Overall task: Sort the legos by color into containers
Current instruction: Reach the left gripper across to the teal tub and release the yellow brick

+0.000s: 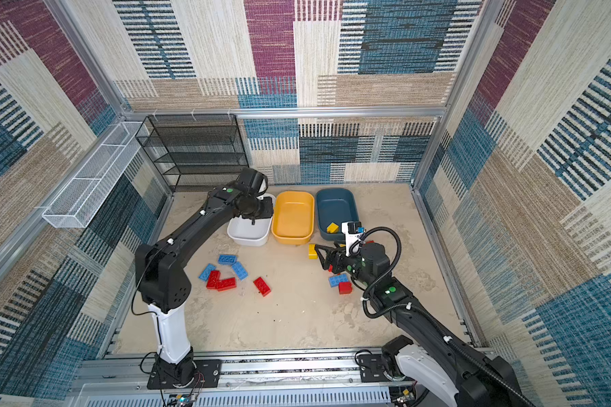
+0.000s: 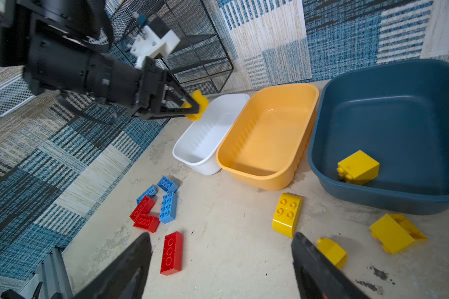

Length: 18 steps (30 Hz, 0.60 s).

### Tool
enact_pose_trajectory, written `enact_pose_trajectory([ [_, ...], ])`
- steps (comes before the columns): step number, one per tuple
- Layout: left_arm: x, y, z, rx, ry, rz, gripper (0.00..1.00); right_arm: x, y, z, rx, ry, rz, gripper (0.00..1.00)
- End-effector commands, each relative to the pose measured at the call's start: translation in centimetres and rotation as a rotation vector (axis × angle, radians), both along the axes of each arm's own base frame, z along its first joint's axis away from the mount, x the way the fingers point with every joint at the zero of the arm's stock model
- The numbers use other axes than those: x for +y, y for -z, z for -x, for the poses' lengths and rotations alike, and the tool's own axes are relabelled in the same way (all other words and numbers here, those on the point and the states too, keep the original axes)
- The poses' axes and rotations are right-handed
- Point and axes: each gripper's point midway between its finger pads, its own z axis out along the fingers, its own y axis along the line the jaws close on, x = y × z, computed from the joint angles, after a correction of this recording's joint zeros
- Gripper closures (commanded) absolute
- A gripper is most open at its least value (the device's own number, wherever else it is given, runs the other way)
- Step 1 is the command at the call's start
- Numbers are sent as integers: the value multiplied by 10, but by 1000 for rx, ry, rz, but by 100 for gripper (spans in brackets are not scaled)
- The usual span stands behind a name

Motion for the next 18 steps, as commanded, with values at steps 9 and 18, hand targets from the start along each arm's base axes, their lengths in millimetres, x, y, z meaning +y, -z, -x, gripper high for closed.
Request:
enact_pose_trajectory([
  [9, -150, 6, -29, -54, 260, 232, 71, -2, -26, 24, -13, -46, -48, 16],
  [18, -208, 35, -47, -66, 279, 389, 67, -7, -30, 26, 5, -26, -30, 15],
])
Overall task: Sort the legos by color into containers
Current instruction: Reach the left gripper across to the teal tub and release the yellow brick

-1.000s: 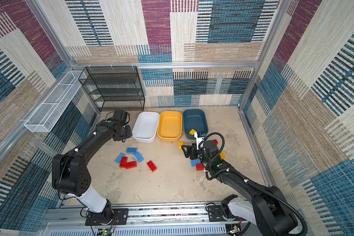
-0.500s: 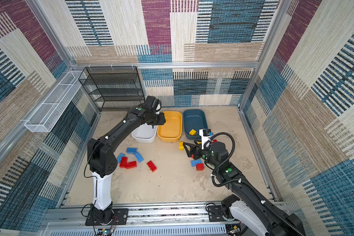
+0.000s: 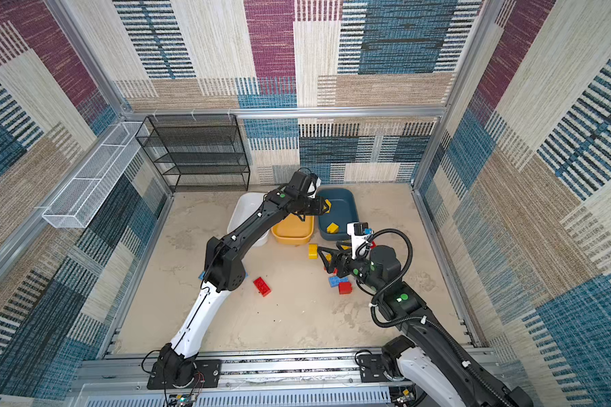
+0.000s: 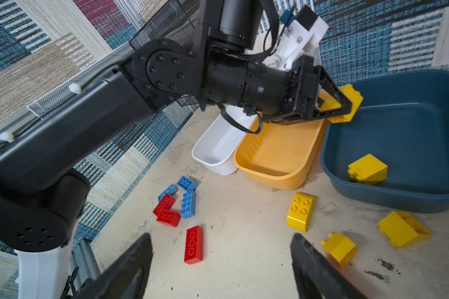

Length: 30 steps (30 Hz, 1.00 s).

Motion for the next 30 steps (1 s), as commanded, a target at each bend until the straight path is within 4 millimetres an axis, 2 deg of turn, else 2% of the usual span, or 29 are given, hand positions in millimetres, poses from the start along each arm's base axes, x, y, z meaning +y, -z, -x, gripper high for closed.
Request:
enact_pose_trajectory([
  [1, -17, -5, -7, -3, -5, 99, 67, -3, -1, 2, 12, 14, 7, 15],
  [8, -26, 6, -9, 12, 4, 126, 62, -8, 3, 1, 29, 39, 36, 15],
  [10, -26, 3, -9, 8, 9, 129, 55, -10, 4, 0, 33, 52, 46, 15],
  [12, -26, -3, -8, -1, 14, 130, 44, -12, 6, -3, 39, 66, 61, 15],
  [16, -20, -21, -7, -36, 19, 113, 26, -13, 14, -7, 76, 83, 86, 15],
  [18, -13, -35, -5, -57, 21, 102, 24, -13, 19, -10, 98, 89, 102, 16],
  [23, 21, -80, 6, -100, -6, 47, 25, -11, 48, -23, 201, 122, 209, 18],
  [26, 49, -107, 24, -141, -40, 4, 25, -6, 62, -32, 244, 135, 278, 18],
  [30, 100, -133, 57, -187, -127, -85, 25, 2, 76, -46, 286, 148, 334, 18],
])
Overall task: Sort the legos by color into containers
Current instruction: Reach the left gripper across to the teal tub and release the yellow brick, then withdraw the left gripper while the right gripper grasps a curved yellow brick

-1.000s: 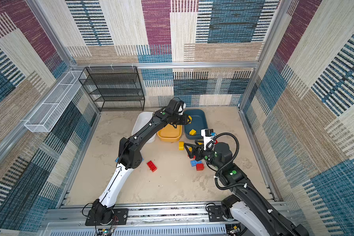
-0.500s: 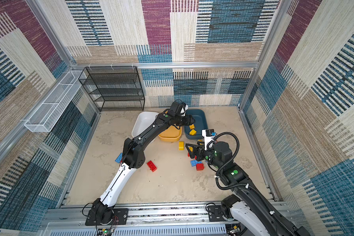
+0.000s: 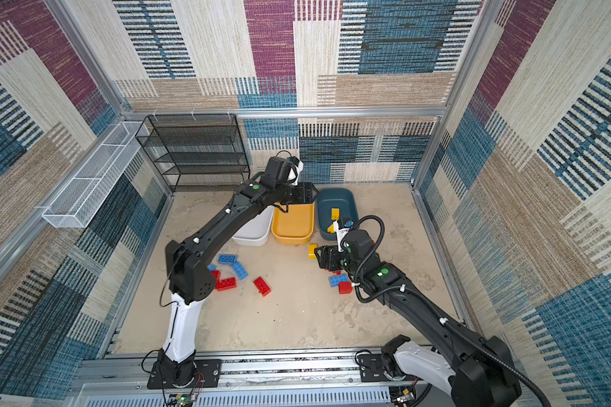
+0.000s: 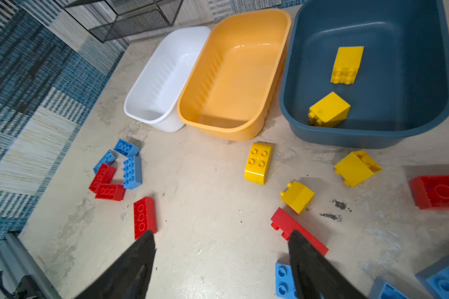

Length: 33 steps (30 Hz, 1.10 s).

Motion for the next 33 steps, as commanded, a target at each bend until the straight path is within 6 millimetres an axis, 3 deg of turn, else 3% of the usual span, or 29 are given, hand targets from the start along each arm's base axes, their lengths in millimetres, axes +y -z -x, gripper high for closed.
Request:
enact_pose_trajectory([
  [1, 42, -20, 23, -76, -67, -96, 25, 1, 10, -13, 20, 28, 71, 18],
  [6, 99, -23, 82, -92, -122, -134, 25, 23, 38, -28, 71, 44, 163, 20],
  [13, 186, -5, 162, -75, -190, -274, 23, 27, 89, -43, 154, 114, 242, 23],
  [18, 223, 18, 200, -68, -233, -296, 24, 34, 107, -57, 170, 147, 252, 23],
  [24, 250, 44, 220, -42, -252, -369, 24, 39, 120, -75, 179, 185, 296, 27],
  [33, 256, 65, 218, -16, -247, -387, 24, 47, 145, -94, 218, 198, 343, 39],
])
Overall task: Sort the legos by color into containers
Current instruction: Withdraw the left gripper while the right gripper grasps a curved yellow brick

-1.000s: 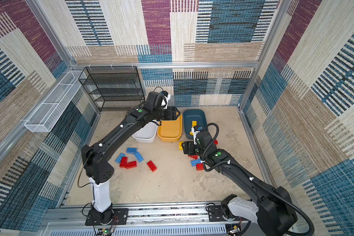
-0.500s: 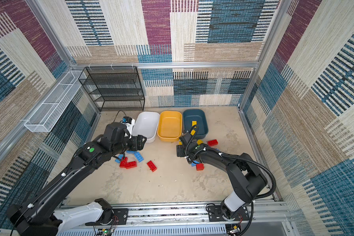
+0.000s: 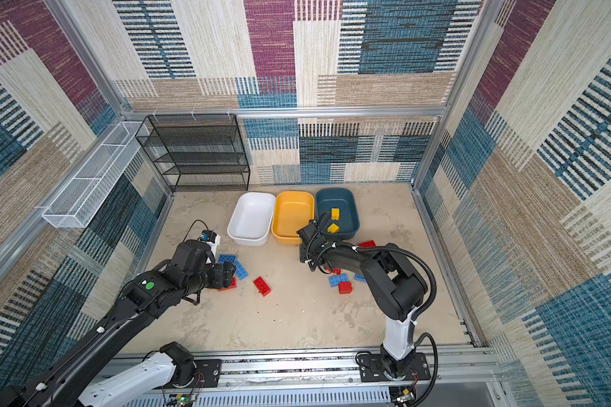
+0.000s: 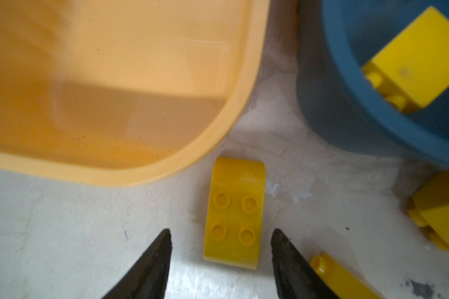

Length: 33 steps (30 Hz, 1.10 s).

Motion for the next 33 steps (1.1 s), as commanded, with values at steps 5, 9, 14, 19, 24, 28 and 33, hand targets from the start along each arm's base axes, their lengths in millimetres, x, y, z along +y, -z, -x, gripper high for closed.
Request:
enact_pose_trajectory([
  [5, -3, 2, -8, 9, 13, 60, 24, 4, 10, -14, 6, 36, 3, 41],
  [9, -2, 5, -10, 29, 5, 97, 24, 3, 18, -16, 20, 46, 5, 45],
  [14, -1, 9, -11, 50, -7, 109, 24, 3, 21, -17, 18, 48, 7, 57],
  [19, 1, 11, -12, 54, -16, 109, 24, 3, 22, -16, 22, 42, 11, 69],
  [24, 4, 10, -13, 52, -27, 115, 24, 6, 15, -10, 19, 23, -21, 78],
  [28, 10, 9, -14, 45, -46, 106, 24, 9, 0, -2, 2, 10, -44, 78],
  [33, 14, 8, -12, 33, -60, 97, 24, 10, -29, 12, -19, -10, -83, 78],
])
